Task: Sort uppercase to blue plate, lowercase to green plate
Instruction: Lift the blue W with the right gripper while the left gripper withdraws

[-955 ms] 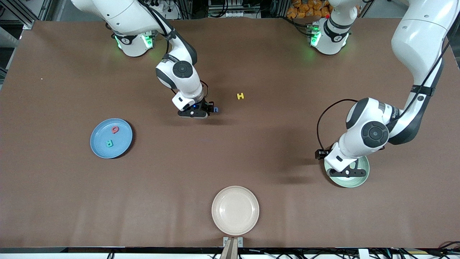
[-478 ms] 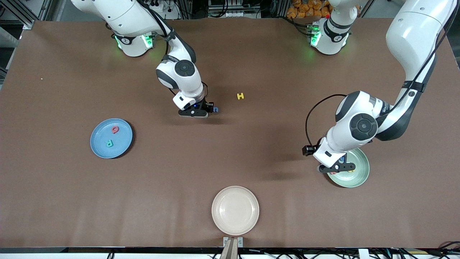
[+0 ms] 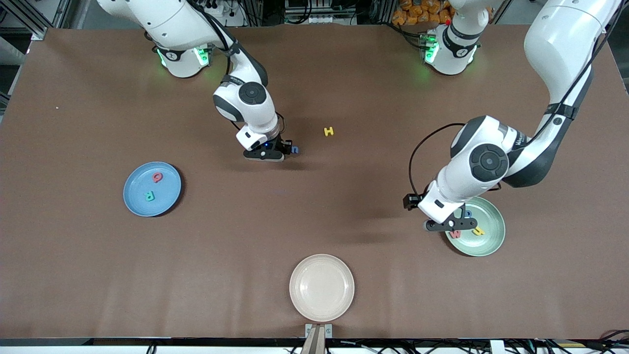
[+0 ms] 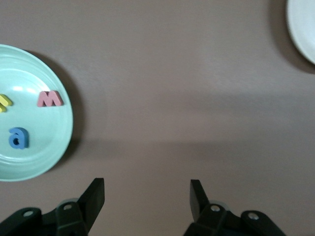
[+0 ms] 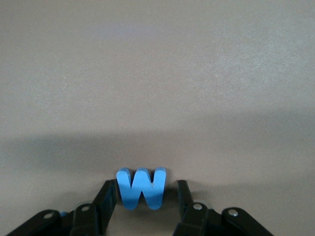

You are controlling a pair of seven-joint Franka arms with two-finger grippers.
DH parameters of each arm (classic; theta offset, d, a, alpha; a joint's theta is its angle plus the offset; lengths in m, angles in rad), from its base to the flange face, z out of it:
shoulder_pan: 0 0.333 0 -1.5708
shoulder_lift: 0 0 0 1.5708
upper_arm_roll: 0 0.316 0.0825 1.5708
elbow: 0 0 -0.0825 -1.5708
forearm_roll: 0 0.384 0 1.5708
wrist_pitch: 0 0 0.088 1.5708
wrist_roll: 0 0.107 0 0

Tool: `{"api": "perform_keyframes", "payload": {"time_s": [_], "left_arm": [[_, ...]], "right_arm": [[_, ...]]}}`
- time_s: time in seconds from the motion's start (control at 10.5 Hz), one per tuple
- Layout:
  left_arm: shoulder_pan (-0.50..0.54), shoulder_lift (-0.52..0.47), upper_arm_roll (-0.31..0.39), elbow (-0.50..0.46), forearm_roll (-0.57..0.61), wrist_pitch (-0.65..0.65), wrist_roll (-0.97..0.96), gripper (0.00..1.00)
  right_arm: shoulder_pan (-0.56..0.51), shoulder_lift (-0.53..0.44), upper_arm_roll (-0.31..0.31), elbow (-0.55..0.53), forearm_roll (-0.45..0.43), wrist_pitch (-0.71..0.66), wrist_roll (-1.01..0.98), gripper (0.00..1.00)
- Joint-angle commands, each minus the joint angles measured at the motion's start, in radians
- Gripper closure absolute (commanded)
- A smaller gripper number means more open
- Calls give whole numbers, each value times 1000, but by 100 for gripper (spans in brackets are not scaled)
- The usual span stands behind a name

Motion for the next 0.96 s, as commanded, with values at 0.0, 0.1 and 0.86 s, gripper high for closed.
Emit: {"api": "perform_keyframes", "payload": {"time_s": [0.0, 0.1, 0.86], "left_arm": [[1, -26, -68, -2, -23, -42, -123, 22], [-8, -22, -89, -2, -23, -42, -198, 22], [-131, 1, -93, -8, -18, -42, -401, 22]], "right_arm": [[-14, 23, -2, 31, -38, 7, 28, 40], [-14, 31, -5, 46, -38, 0, 25, 40], [-3, 45, -16, 52, -33, -6, 24, 41]]}}
